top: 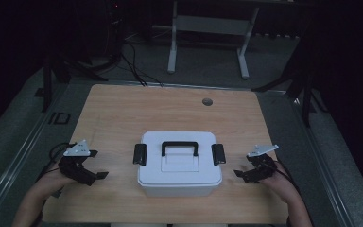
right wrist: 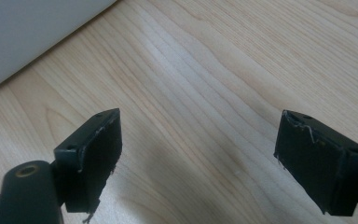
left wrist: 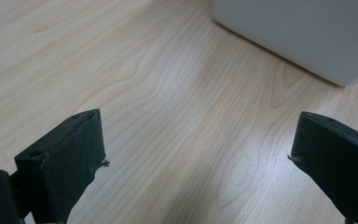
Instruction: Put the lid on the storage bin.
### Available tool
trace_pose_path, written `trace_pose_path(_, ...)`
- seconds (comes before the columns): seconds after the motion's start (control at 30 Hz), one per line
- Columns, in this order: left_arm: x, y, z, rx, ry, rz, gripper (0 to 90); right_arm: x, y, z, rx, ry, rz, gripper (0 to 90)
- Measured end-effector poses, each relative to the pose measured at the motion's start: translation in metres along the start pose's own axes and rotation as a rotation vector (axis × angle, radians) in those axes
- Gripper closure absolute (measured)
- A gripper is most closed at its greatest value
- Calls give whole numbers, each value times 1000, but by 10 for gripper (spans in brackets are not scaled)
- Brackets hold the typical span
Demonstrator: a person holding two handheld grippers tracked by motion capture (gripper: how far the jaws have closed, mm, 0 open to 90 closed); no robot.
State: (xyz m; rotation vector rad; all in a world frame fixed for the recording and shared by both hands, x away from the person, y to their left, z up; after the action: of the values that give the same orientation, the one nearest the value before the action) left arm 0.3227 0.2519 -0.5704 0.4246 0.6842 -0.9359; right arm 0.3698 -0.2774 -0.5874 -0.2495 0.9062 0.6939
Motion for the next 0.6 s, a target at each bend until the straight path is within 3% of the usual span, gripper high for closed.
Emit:
trace_pose_path(0.17, 2, -1, -6, -27, -21, -4, 27, 3, -1, -1, 34, -28, -2, 139)
trace_pose_path(0.37, 8, -2, -20, -42, -8, 6, 27, 0, -6, 1, 72, -94, -49, 139)
trace_pose_path(0.47, 6, -1, -20, -54, -32, 32, 27, -1, -11, 1, 102, -138, -87, 139)
trace_pose_path(0.6, 4, -1, -22, -94, -70, 22, 27, -1, -13, -1, 115, -162, -101, 139)
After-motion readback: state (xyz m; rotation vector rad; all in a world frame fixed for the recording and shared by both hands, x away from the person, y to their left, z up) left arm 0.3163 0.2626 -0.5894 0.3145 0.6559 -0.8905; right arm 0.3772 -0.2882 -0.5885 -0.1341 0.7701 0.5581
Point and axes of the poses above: each handheld gripper's, and its own axes: x roughly forward along the jaws, z roughly out of its top, y roughly to its left, the point moved 8 cm from there along x, roughly forward along the jaws, and after that the axes turned 9 degrees about x, right-handed, at the moved point
